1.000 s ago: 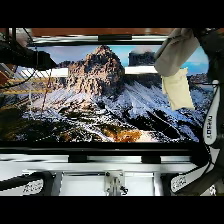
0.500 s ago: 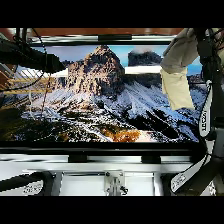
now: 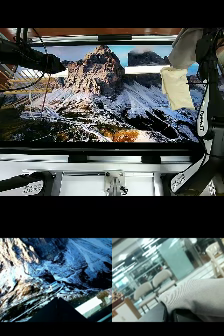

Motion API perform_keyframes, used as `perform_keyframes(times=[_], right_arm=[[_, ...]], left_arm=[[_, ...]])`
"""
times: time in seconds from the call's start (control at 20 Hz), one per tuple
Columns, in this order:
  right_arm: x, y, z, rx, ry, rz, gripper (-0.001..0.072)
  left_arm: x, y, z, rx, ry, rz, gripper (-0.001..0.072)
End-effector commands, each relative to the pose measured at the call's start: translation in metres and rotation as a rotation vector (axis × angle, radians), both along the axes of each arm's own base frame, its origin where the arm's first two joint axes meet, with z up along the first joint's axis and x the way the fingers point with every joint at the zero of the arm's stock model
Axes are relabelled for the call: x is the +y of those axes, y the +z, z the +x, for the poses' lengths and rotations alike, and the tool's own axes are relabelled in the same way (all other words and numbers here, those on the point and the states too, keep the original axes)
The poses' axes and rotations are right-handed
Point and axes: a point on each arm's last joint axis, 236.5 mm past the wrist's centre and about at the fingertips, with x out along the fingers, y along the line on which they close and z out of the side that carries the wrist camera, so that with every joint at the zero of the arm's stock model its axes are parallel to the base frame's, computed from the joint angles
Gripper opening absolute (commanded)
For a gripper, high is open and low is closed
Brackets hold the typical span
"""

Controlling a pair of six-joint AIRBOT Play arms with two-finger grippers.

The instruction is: Fold the shirts.

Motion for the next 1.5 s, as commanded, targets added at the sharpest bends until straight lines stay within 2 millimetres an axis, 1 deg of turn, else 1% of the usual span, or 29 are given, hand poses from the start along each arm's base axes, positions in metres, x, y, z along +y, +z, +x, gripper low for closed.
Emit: perform_keyframes(times=[0.0, 0.1, 0.2, 0.35, 0.4, 0.45, 0.5, 0.55, 0.6, 0.65, 0.75, 0.8, 0.9, 0.95, 1.05, 1.1, 1.15, 1.2, 1.3, 1.45], right_arm=[[-0.017, -0.023, 0.005, -0.019, -0.056, -0.011, 0.0065], [-0.018, -0.041, 0.011, -0.001, -0.062, -0.021, 0.0065], [-0.015, -0.051, 0.016, 0.020, -0.062, -0.069, 0.0065], [-0.014, -0.050, 0.016, 0.005, -0.055, -0.059, 0.0065], [-0.010, -0.049, 0.017, 0.014, -0.040, -0.067, 0.0066], [-0.001, -0.052, 0.020, 0.071, -0.005, -0.095, 0.0066], [0.011, -0.060, 0.024, 0.173, 0.046, -0.121, 0.0065], [0.017, -0.074, 0.023, 0.289, 0.094, -0.131, 0.0065], [0.023, -0.088, 0.017, 0.417, 0.149, -0.121, 0.0065], [0.028, -0.099, 0.006, 0.531, 0.198, -0.109, 0.0065], [0.029, -0.106, -0.025, 0.719, 0.236, -0.153, 0.0065], [0.025, -0.110, -0.046, 0.827, 0.229, -0.180, 0.0065], [0.004, -0.127, -0.093, 1.057, 0.159, -0.170, 0.0065], [0.000, -0.139, -0.116, 1.162, 0.139, -0.135, 0.0065], [0.003, -0.171, -0.161, 1.386, 0.161, -0.067, 0.0065], [0.005, -0.182, -0.177, 1.466, 0.165, -0.048, 0.0065], [0.003, -0.192, -0.192, 1.537, 0.159, -0.033, 0.0065], [0.002, -0.201, -0.202, 1.586, 0.150, -0.017, 0.0065], [0.003, -0.219, -0.215, 1.648, 0.142, 0.023, 0.0065], [0.011, -0.258, -0.235, 1.750, 0.147, 0.082, 0.0065]], left_arm=[[-0.004, -0.004, -0.008, 0.027, -0.021, 0.011, 0.0027], [-0.006, -0.007, -0.012, 0.042, -0.034, 0.017, 0.0027], [-0.008, -0.007, -0.013, 0.043, -0.039, 0.017, 0.0027], [-0.010, -0.007, -0.014, 0.043, -0.046, 0.018, 0.0027], [-0.011, -0.007, -0.014, 0.043, -0.046, 0.018, 0.0027], [-0.011, -0.007, -0.014, 0.042, -0.046, 0.018, 0.0027], [-0.010, -0.007, -0.014, 0.043, -0.046, 0.018, 0.0027], [-0.010, -0.007, -0.014, 0.043, -0.046, 0.018, 0.0027], [-0.010, -0.007, -0.014, 0.043, -0.046, 0.018, 0.0027], [-0.010, -0.007, -0.014, 0.042, -0.046, 0.018, 0.0027], [-0.010, -0.007, -0.014, 0.032, -0.061, 0.027, 0.0027], [-0.010, -0.007, -0.014, 0.027, -0.068, 0.031, 0.0027], [-0.010, -0.007, -0.014, 0.025, -0.072, 0.034, 0.0027], [-0.010, -0.007, -0.014, 0.019, -0.080, 0.039, 0.0027], [-0.010, -0.007, -0.014, 0.016, -0.086, 0.042, 0.0027], [-0.010, -0.007, -0.014, 0.013, -0.091, 0.045, 0.0027], [-0.010, -0.007, -0.014, 0.007, -0.100, 0.050, 0.0027], [-0.011, -0.007, -0.014, 0.002, -0.107, 0.054, 0.0027], [-0.011, -0.007, -0.015, 0.002, -0.108, 0.055, 0.0027], [-0.011, -0.007, -0.014, 0.001, -0.108, 0.055, 0.0027]])
